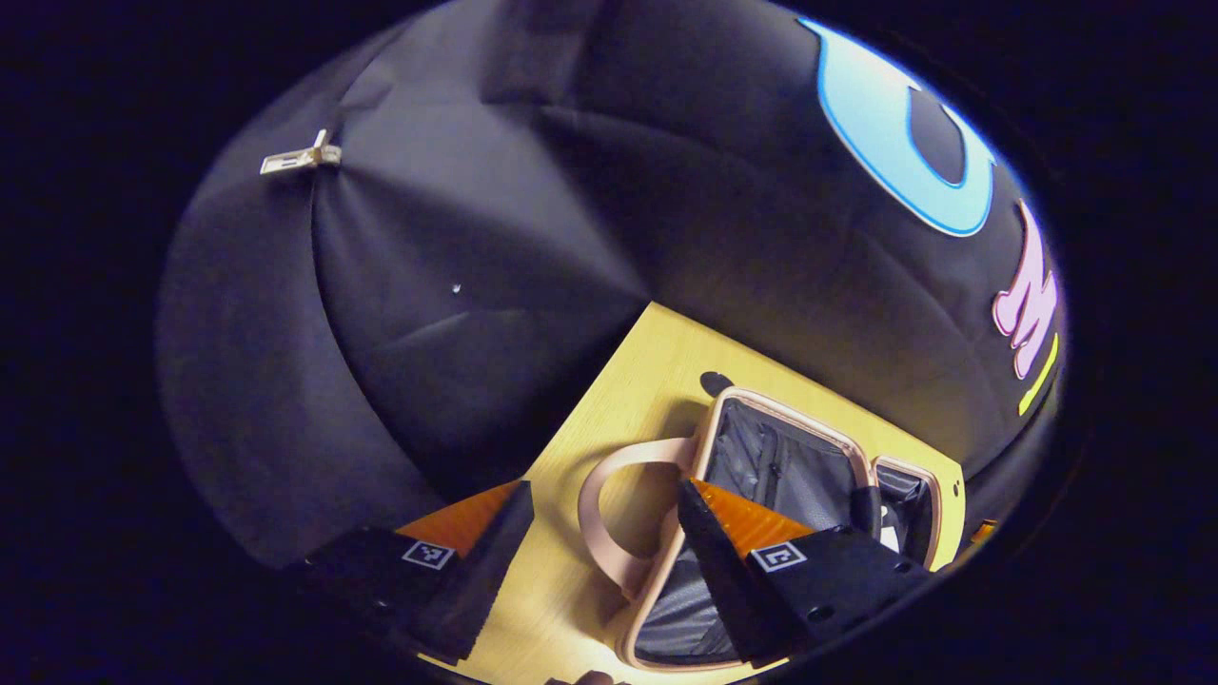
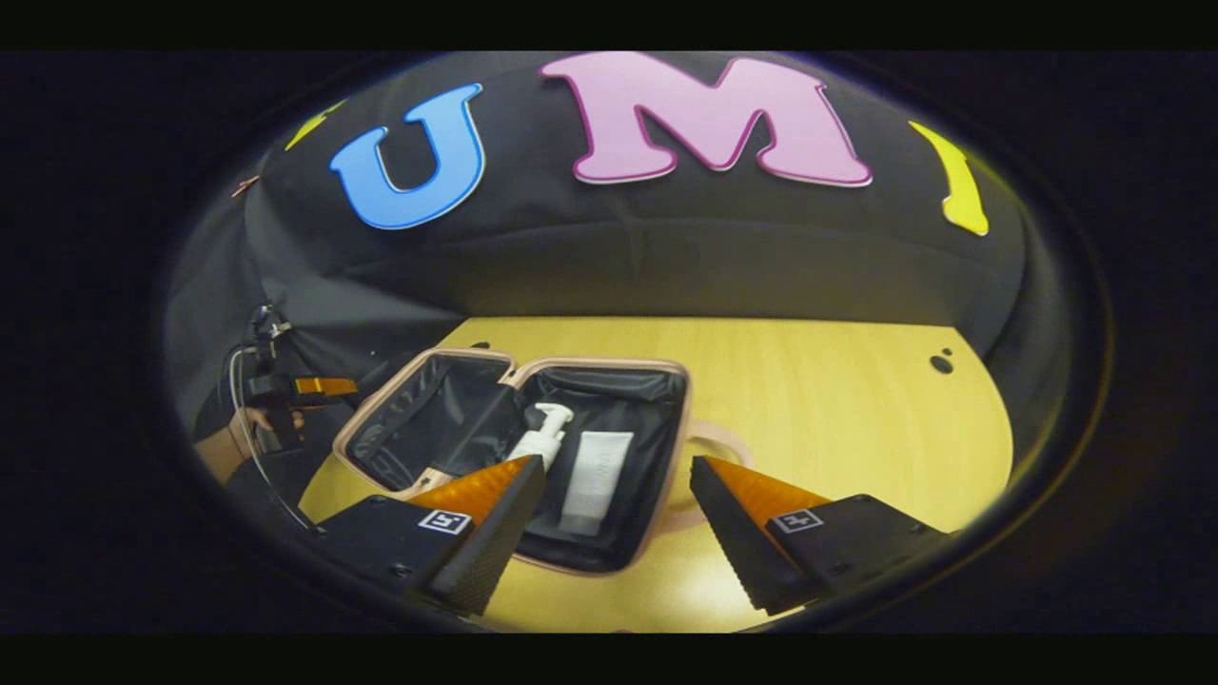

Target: First open the suitcase, pack the skin care products into it, and then close the suitcase.

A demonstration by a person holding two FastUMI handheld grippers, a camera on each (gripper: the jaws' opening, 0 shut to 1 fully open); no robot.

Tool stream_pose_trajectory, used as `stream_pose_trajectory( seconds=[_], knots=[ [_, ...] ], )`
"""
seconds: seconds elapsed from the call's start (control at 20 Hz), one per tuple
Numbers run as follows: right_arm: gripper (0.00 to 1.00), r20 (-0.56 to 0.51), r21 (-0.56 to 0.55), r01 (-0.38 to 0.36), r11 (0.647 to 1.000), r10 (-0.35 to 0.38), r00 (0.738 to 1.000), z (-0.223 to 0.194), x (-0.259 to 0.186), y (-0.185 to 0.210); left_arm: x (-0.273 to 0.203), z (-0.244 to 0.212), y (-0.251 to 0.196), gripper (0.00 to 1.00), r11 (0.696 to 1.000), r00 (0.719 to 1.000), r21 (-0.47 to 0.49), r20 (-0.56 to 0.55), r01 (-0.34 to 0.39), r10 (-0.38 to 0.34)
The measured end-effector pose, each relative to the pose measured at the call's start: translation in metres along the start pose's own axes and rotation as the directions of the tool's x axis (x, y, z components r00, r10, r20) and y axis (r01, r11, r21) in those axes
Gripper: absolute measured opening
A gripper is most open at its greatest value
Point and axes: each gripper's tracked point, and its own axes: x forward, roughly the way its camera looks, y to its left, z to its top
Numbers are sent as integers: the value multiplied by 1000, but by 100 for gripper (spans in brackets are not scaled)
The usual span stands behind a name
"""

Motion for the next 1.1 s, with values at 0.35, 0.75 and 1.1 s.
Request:
stream_pose_trajectory(
  seconds=[0.35,0.75,1.1],
  knots=[
    [98,31,-93,76,993,-74,997,-9,-42,-36,44,-25,19,78,995,992,-98,-126,18,-31],
    [97,-29,4,149,989,-149,988,-47,-57,-77,36,-22,3,14,980,992,-184,-83,80,-96],
    [97,-20,15,100,995,-100,995,-37,-68,-77,-89,57,-80,7,958,954,-100,170,268,-249]
  ],
)
